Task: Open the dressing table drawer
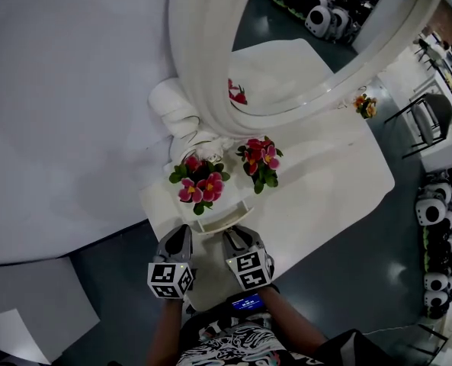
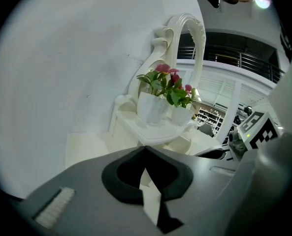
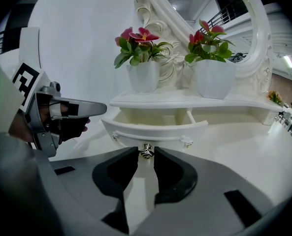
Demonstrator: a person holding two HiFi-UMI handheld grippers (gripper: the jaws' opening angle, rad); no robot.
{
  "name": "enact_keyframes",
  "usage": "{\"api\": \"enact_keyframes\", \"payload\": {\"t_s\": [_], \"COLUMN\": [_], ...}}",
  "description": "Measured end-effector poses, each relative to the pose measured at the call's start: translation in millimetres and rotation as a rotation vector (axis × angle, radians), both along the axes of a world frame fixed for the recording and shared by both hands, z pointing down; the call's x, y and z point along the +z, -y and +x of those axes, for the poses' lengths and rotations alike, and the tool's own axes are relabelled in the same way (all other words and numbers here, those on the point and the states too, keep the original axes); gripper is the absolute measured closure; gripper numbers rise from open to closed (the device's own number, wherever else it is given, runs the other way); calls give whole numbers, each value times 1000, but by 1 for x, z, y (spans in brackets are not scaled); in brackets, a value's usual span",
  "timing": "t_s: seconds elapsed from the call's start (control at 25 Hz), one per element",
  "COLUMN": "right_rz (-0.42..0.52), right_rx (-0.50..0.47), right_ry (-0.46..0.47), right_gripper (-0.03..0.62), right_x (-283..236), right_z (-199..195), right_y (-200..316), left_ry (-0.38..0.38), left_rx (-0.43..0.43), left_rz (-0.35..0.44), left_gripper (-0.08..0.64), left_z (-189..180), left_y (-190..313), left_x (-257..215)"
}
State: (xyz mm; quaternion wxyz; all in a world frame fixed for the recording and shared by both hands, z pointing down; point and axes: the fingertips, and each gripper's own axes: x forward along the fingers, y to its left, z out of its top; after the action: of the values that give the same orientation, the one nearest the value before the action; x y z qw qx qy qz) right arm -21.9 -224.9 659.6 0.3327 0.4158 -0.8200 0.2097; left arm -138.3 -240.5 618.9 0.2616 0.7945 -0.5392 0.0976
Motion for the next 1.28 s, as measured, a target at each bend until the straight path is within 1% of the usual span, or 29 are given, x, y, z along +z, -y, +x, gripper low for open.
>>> {"api": "enact_keyframes", "payload": {"t_s": [0.24,0.4,0.48,0.6,0.68,0.76,0.88,1.12,1.28], "right_rz": [-6,3,32,100,152,198,232,325,332], "right_rx": [36,57,84,136,164,183,196,187,193], "right_ry": [11,19,23,18,31,57,105,196,221], "right_gripper": [485,480,485,558,591,591,591,592,592], "right_x": [3,-9,-21,-41,-56,-72,-96,-135,-143], "right_z": [1,6,14,28,33,37,39,36,36], "right_y": [-1,-10,-14,-17,-18,-20,-24,-33,-39], "left_ry": [-6,-17,-17,-21,-27,-23,-22,-13,-7], "left_rx": [-22,-33,-21,-17,-23,-23,-24,-23,-19], "left_rz": [20,56,86,130,150,171,205,261,267], "left_gripper": [558,558,557,558,558,558,558,558,558], "left_z": [-5,-4,0,7,8,10,12,13,13], "left_y": [1,-5,-10,-19,-25,-31,-38,-47,-52], "left_x": [-6,-24,-38,-60,-71,-82,-97,-123,-127]}}
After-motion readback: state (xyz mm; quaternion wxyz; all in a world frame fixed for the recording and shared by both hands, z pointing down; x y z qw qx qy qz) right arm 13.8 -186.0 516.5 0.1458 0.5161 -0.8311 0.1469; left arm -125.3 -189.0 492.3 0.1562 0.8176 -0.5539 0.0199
